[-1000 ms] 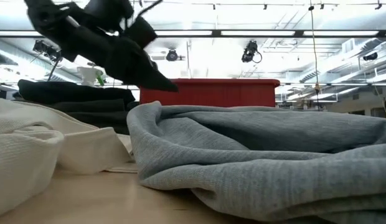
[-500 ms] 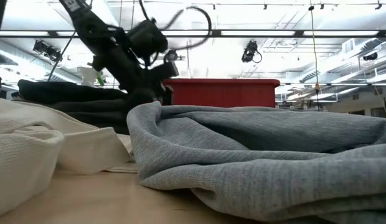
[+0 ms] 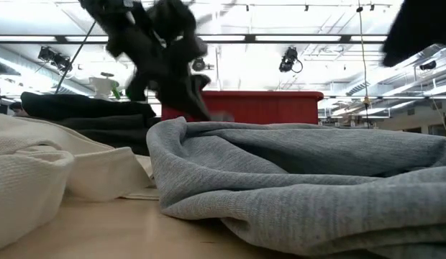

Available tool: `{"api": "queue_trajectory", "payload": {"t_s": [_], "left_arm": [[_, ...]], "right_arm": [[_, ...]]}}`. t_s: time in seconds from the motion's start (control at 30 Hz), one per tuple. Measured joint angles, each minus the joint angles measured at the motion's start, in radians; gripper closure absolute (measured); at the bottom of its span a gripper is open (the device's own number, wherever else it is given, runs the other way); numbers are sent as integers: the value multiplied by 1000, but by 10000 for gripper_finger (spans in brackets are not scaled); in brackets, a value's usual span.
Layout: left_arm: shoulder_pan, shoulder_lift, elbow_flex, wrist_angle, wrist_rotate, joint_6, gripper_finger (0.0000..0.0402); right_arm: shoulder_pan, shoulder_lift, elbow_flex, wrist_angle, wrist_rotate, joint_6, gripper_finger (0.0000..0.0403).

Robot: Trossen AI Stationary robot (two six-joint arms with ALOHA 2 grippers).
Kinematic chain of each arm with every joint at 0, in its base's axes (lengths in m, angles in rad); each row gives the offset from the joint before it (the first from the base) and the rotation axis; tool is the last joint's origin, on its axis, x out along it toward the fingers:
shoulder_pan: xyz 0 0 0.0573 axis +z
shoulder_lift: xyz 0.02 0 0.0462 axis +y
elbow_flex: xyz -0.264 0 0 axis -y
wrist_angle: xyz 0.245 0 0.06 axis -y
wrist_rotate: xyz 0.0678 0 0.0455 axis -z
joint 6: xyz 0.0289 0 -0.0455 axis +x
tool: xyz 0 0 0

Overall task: Fold Laundry from Bin
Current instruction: Fold the gray shirt

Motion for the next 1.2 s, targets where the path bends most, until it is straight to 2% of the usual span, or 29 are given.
{"api": "queue_trajectory", "payload": {"t_s": [0.1,0.3,0.37,0.5,0.57,0.67,0.73,1.0,1.2], "left_arm": [[-18,-85,39,-64,50,3,396],[-42,-266,85,-48,96,6,397],[-42,-315,95,7,71,1,397],[-41,-368,99,186,9,-22,397],[-41,-376,101,315,-14,-28,397],[-42,-381,99,456,-69,-30,397],[-42,-381,99,523,-92,-33,397],[-50,-381,99,743,-107,-80,397],[-86,-381,98,1102,-109,-78,397]], "right_arm": [[-42,-1,-50,111,32,-150,257],[-133,0,-69,235,39,-382,248],[-143,0,-69,366,47,-508,248],[-143,47,-68,737,31,-840,251],[-149,86,-68,924,-27,-979,252],[-161,158,-67,1118,-119,-1103,252],[-173,213,-65,1188,-123,-1122,252],[-270,420,8,1188,-123,-1139,252],[-340,509,72,1182,-203,-1143,252]]}}
